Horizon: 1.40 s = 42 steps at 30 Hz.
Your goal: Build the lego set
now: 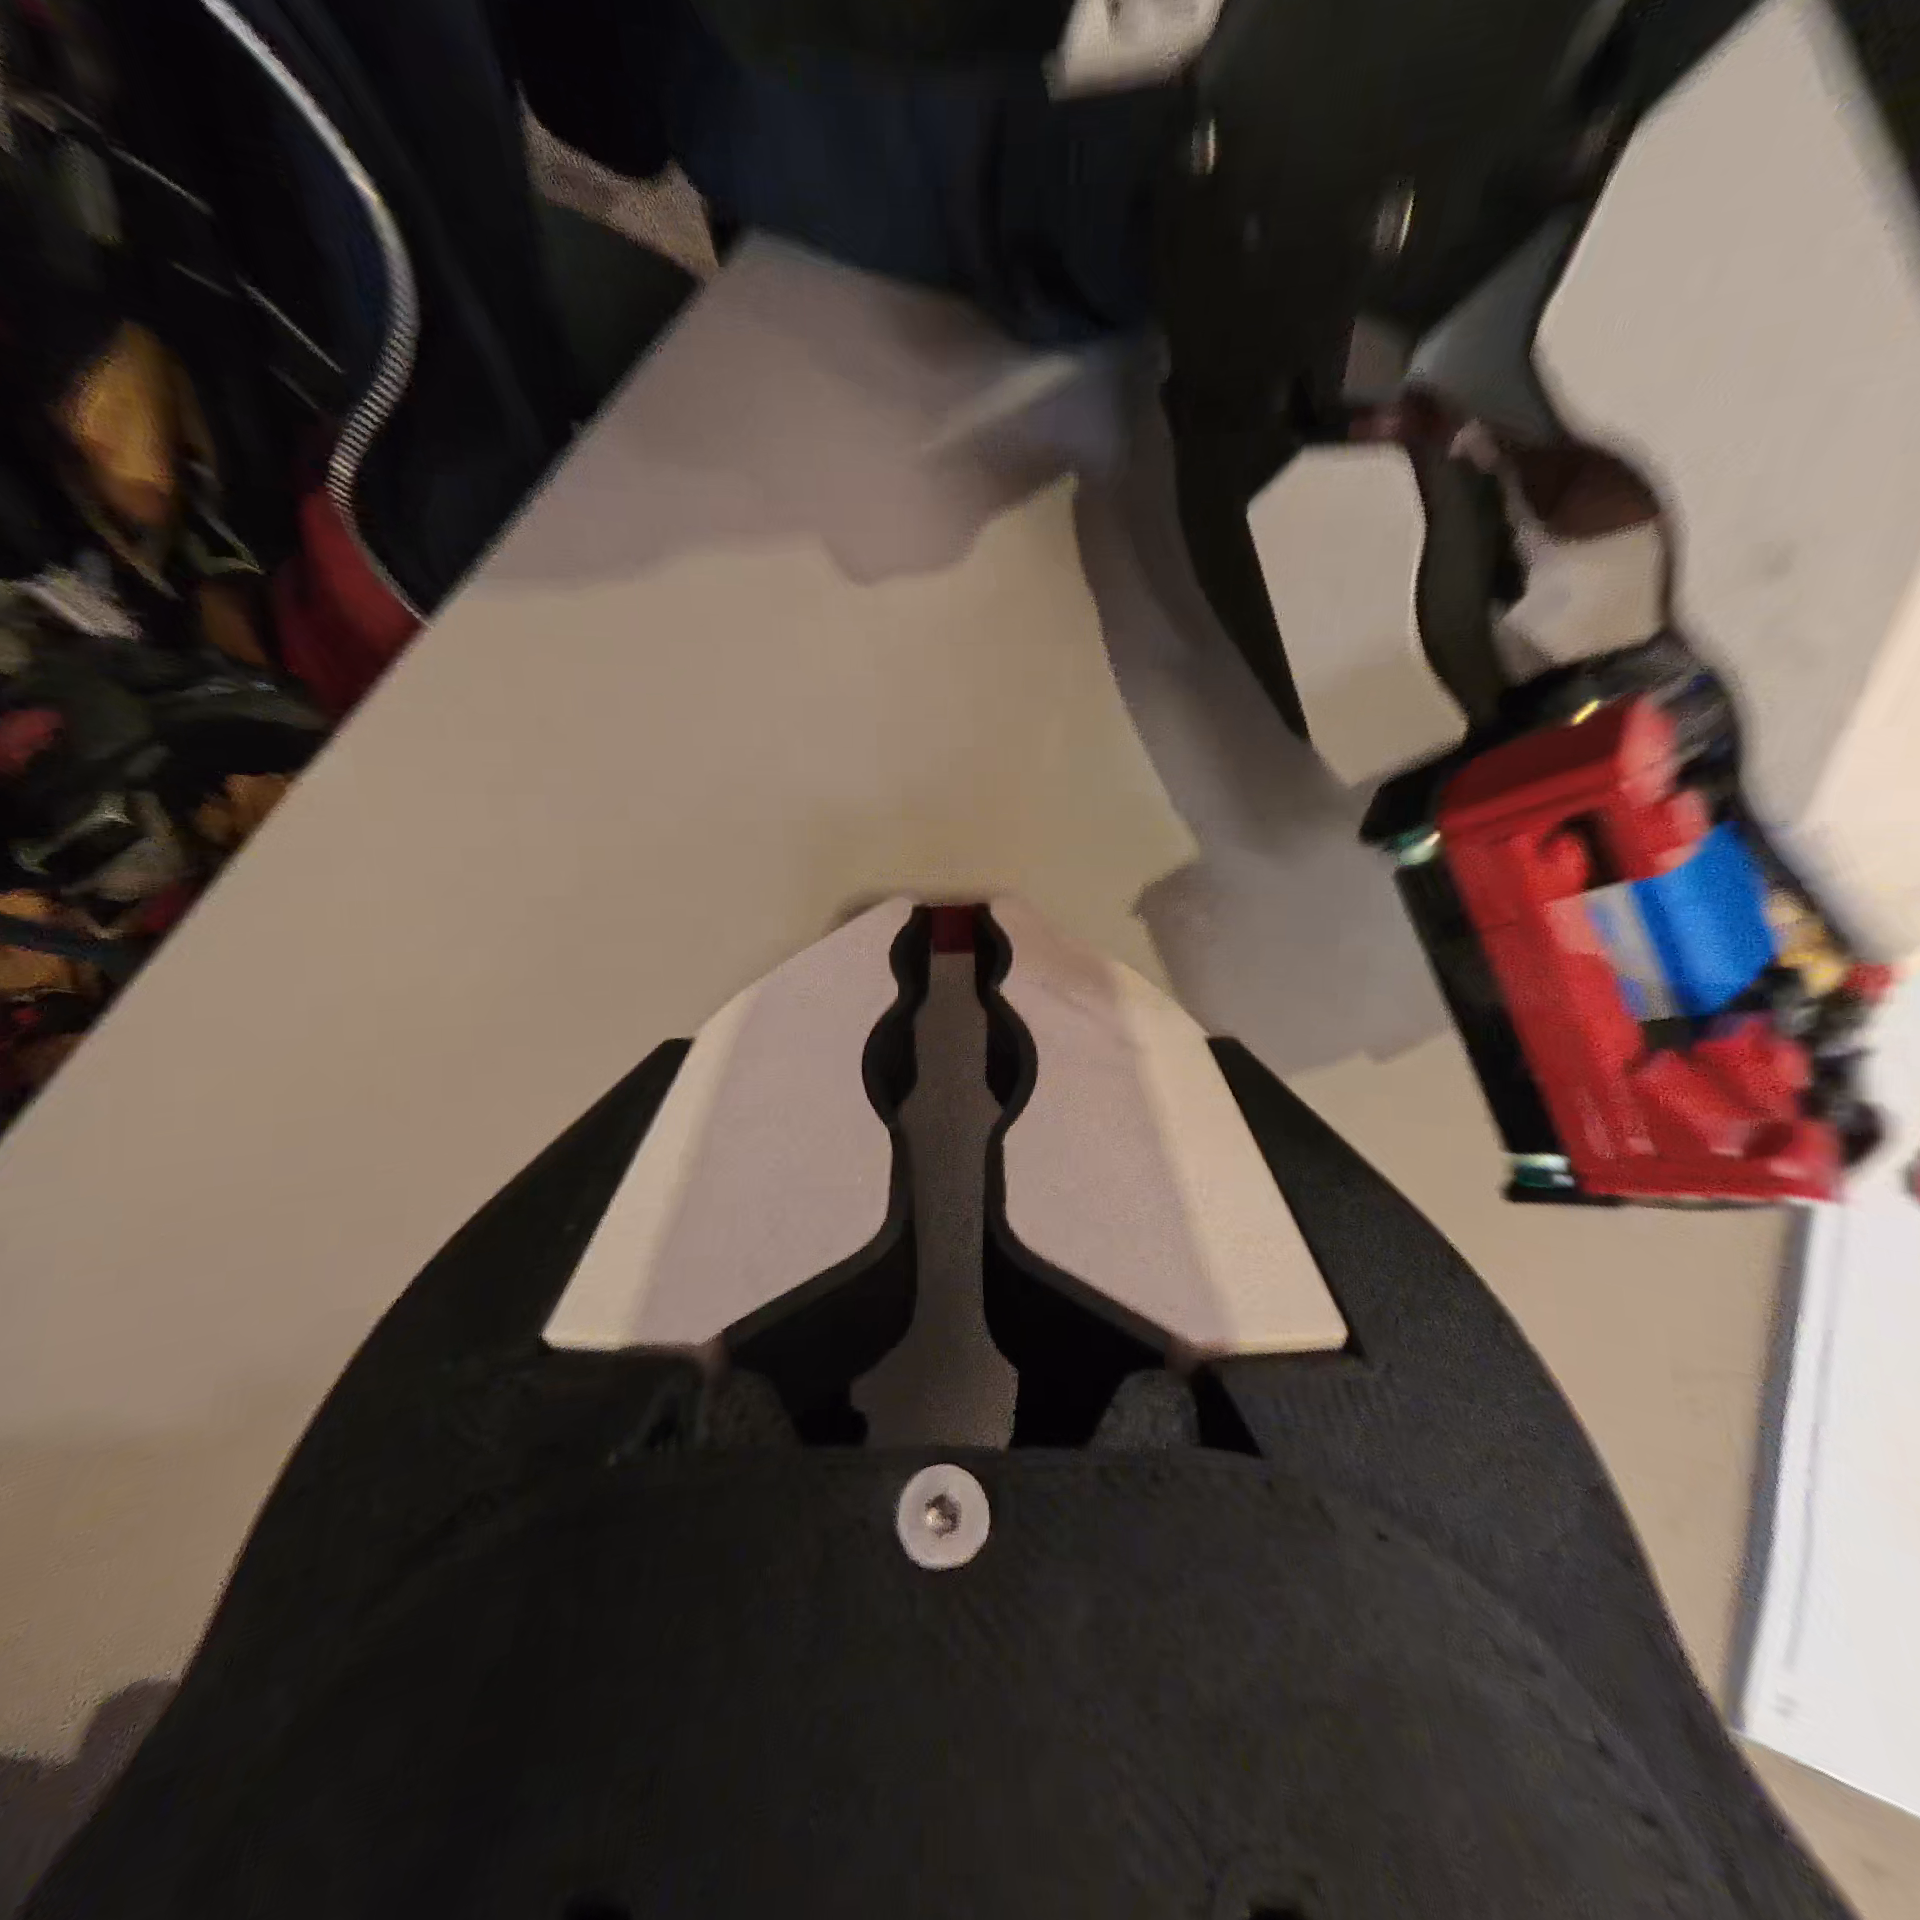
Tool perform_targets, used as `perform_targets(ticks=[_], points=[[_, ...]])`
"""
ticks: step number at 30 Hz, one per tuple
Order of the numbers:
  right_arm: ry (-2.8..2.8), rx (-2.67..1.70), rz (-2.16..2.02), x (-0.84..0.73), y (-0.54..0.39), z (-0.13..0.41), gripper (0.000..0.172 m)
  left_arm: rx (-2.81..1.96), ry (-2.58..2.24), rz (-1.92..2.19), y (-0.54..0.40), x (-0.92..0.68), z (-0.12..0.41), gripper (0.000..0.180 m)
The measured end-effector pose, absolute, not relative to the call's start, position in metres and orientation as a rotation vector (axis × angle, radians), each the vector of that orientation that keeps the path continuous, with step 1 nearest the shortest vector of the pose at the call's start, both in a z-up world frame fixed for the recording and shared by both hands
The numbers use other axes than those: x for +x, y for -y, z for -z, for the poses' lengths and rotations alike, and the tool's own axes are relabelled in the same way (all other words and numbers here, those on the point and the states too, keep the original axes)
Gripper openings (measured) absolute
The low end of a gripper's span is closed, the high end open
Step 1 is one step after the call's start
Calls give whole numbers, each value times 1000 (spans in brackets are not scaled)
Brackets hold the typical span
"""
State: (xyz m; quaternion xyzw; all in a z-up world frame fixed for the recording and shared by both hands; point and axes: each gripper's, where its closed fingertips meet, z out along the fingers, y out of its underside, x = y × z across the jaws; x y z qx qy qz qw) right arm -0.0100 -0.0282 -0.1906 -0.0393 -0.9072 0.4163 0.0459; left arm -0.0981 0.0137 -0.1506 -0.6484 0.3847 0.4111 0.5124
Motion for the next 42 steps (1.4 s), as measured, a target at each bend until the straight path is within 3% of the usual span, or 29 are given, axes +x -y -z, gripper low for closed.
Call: perform_targets(ticks=[9, 42], points=[[2432, -164, -1434, -32, 16, 108, 7, -1500, -947, -980, -13, -86, 146, 24], [2418, -149, -1519, -31, 14, 108, 8, -1367, -991, -997, -8, -64, 130, 24]])
